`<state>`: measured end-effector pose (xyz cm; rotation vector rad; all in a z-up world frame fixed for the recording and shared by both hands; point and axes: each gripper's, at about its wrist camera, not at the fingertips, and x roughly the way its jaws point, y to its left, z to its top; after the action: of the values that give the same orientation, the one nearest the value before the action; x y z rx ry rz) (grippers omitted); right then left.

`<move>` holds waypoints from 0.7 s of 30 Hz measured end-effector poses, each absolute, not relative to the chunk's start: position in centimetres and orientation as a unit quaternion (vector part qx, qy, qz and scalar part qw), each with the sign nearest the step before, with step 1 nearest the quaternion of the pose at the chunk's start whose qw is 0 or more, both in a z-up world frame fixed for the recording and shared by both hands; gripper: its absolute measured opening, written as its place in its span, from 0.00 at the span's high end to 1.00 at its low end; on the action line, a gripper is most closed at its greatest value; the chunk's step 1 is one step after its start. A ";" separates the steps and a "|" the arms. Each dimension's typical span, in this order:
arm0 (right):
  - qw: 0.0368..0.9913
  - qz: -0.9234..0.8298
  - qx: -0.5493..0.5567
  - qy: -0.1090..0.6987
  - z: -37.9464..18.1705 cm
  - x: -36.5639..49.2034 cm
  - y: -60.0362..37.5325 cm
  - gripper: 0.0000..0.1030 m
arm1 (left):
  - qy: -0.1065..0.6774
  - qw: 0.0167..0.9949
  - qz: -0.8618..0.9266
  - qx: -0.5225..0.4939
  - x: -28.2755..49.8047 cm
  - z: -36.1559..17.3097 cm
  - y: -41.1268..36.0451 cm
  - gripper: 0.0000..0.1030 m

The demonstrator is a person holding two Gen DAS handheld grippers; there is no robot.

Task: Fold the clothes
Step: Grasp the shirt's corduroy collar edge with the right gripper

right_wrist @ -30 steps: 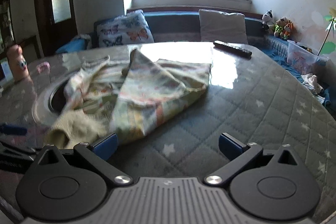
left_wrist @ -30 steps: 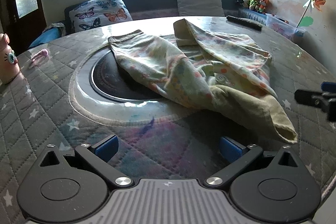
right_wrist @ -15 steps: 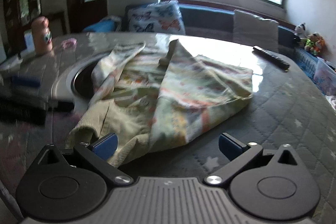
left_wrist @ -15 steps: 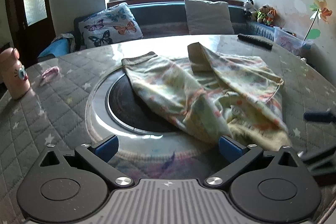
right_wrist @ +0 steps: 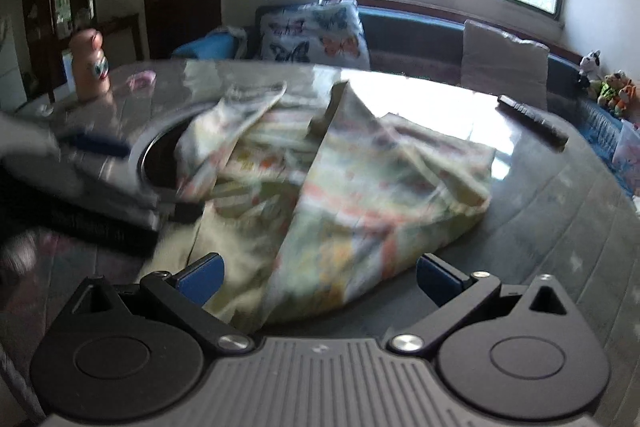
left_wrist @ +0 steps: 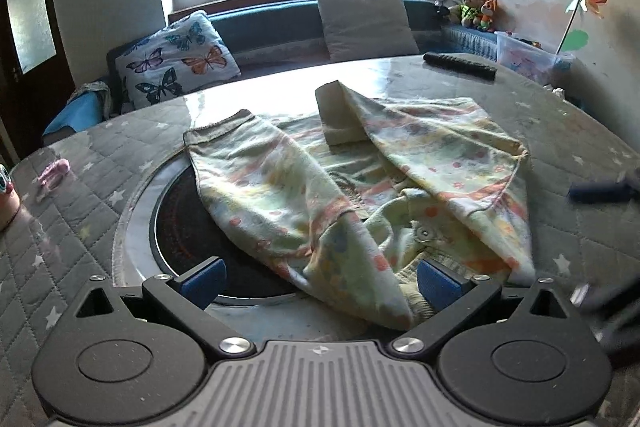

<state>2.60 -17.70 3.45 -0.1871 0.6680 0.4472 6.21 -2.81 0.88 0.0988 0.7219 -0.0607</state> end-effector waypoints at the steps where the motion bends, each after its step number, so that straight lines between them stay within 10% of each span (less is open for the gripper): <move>1: 0.917 0.215 -0.089 0.323 3.8 3.3 -17.8 0.00 | 0.356 0.933 -0.030 0.047 6.4 0.6 -2.7 0.00; 21: 0.922 0.199 -0.110 0.312 4.2 21.6 -11.4 0.17 | 0.369 0.927 -0.056 0.029 6.8 -0.3 -2.1 0.00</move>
<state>21.64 -11.41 4.19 -0.2263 0.6416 0.4094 6.85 -2.06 -0.27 0.0604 0.7558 -0.1154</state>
